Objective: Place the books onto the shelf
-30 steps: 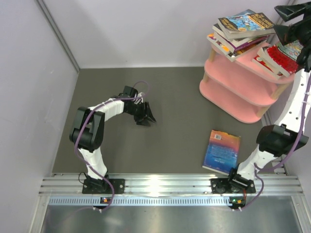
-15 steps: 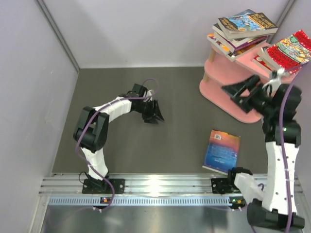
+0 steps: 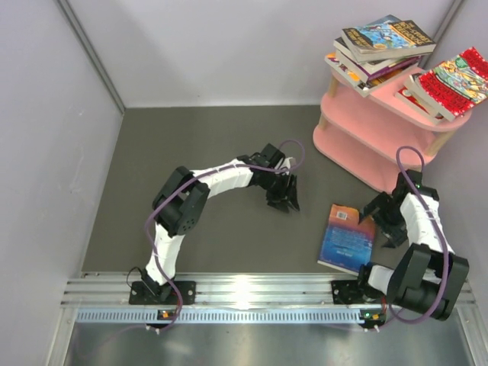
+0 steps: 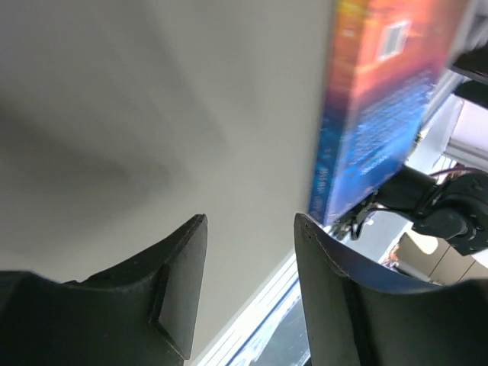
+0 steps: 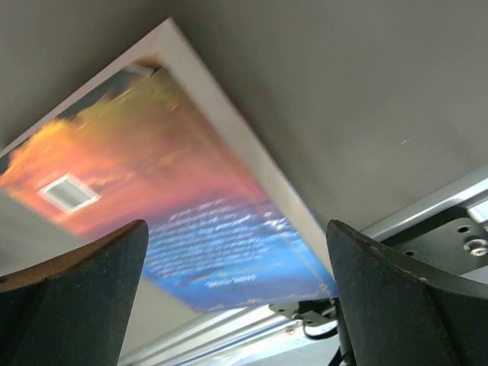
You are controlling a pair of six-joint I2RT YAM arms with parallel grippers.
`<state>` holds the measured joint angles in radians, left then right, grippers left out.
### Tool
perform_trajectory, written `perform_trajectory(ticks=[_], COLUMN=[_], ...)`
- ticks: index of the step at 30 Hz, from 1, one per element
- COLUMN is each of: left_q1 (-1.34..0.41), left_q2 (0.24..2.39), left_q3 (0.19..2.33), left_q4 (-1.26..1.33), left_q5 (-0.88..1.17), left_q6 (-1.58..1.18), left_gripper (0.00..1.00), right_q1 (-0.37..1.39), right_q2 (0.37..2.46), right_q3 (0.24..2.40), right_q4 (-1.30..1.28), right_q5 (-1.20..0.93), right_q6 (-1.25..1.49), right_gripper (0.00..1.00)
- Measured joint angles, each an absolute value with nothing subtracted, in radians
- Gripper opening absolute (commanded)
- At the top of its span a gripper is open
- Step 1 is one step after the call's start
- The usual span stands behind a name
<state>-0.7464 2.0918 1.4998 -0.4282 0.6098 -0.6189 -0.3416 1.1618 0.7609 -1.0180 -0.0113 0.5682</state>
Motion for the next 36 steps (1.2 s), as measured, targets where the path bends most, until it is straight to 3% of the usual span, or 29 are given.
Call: perform_trajectory(ticks=[11, 22, 28, 31, 32, 36], left_q1=[-0.856, -0.85, -0.788, -0.754, -0.741, -0.708], left_q2=[2.11, 2.16, 2.143, 2.109, 2.101, 2.092], left_q3=[1.563, 1.56, 1.495, 1.441, 1.425, 1.405], left_q4=[-0.434, -0.458, -0.488, -0.481, -0.479, -0.483], left_q5=[0.594, 0.557, 0.579, 0.581, 0.584, 0.603], left_q6=[-0.667, -0.669, -0.664, -0.662, -0.663, -0.665], left_gripper=[0.54, 0.56, 0.56, 0.56, 0.56, 0.56], right_q1=[-0.315, 0.2, 0.308, 0.368, 0.385, 0.424], right_q2=[1.309, 1.406, 1.443, 1.456, 1.456, 1.452], right_q3=[0.74, 0.748, 0.762, 0.767, 0.762, 0.706], right_q4=[-0.91, -0.654, -0.605, -0.599, -0.595, -0.512], right_q5=[0.034, -0.092, -0.128, -0.159, -0.169, -0.252], right_q6=[0.601, 0.788, 0.842, 0.841, 0.842, 0.888], right_gripper=[0.99, 0.98, 0.97, 0.81, 0.68, 0.38])
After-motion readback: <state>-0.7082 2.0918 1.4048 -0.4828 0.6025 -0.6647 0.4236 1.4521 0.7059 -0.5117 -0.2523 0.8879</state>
